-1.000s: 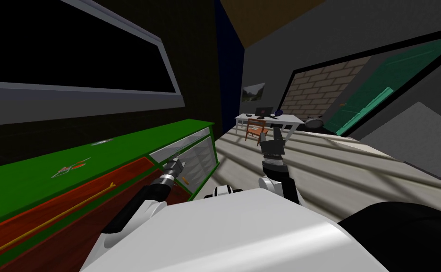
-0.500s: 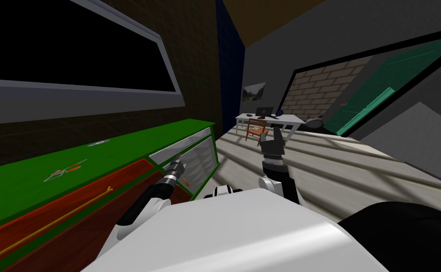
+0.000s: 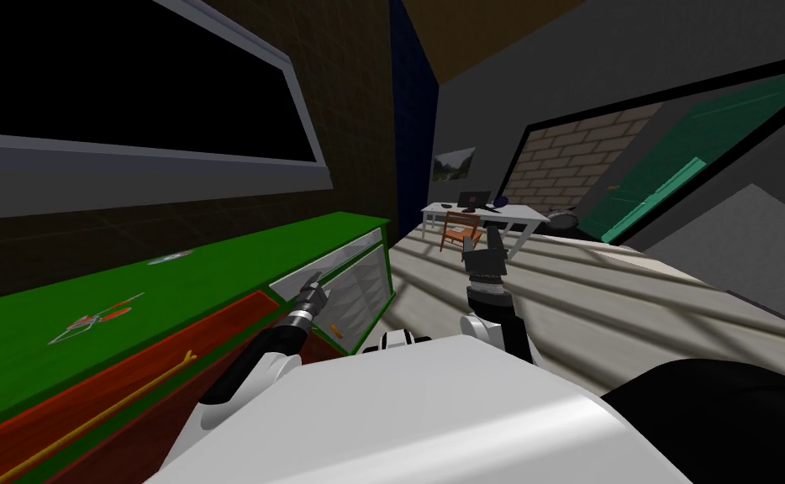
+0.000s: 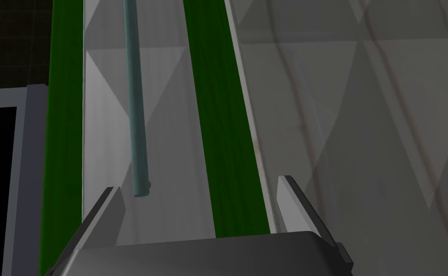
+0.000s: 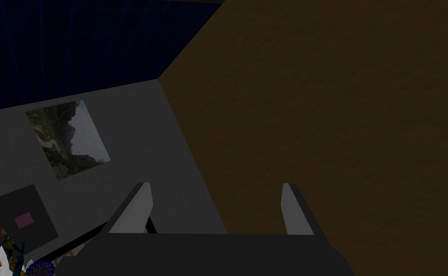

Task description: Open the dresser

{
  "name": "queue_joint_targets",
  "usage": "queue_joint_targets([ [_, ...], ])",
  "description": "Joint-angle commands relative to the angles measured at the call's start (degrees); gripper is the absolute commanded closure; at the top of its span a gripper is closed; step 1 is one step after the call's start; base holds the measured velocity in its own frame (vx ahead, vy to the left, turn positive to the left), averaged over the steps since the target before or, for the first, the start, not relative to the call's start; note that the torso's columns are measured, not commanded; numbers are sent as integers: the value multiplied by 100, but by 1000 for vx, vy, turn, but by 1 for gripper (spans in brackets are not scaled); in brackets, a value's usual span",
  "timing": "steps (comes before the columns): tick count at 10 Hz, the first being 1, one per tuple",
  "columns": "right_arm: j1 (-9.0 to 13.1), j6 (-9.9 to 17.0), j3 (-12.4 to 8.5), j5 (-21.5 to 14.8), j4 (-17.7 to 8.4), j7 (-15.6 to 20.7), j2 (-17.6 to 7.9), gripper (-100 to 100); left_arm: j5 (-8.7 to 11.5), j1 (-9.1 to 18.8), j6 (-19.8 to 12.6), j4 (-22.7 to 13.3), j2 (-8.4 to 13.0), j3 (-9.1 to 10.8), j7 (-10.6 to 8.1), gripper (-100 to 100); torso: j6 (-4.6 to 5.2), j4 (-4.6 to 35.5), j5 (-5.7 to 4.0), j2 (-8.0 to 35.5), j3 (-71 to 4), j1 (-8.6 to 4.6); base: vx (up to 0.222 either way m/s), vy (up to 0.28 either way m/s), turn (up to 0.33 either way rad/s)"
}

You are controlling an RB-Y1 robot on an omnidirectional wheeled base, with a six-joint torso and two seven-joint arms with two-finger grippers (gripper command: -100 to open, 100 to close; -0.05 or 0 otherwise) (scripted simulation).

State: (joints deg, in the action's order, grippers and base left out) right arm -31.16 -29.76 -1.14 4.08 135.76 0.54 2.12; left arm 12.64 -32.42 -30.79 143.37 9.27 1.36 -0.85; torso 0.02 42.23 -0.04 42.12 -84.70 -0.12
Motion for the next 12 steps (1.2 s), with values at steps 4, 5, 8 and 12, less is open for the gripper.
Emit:
queue_joint_targets([
  [4,1,0,1,0,0,0,0,0,-17,25,-123,470,-20,2,2,-100,-2,7,4,24,17,13,3,2,0],
  [5,1,0,1,0,0,0,0,0,-15,25,-129,483,-18,5,-1,-100,-2,5,5,19,14,14,0,0,0],
  [8,1,0,1,0,0,0,1,0,63,251,-226,410,111,-124,14,100,-1,6,1,24,17,-3,-39,-44,146],
  [12,1,0,2,0,0,0,2,0,217,702,-422,265,369,-381,42,100,-2,3,3,10,8,9,-90,-131,244],
])
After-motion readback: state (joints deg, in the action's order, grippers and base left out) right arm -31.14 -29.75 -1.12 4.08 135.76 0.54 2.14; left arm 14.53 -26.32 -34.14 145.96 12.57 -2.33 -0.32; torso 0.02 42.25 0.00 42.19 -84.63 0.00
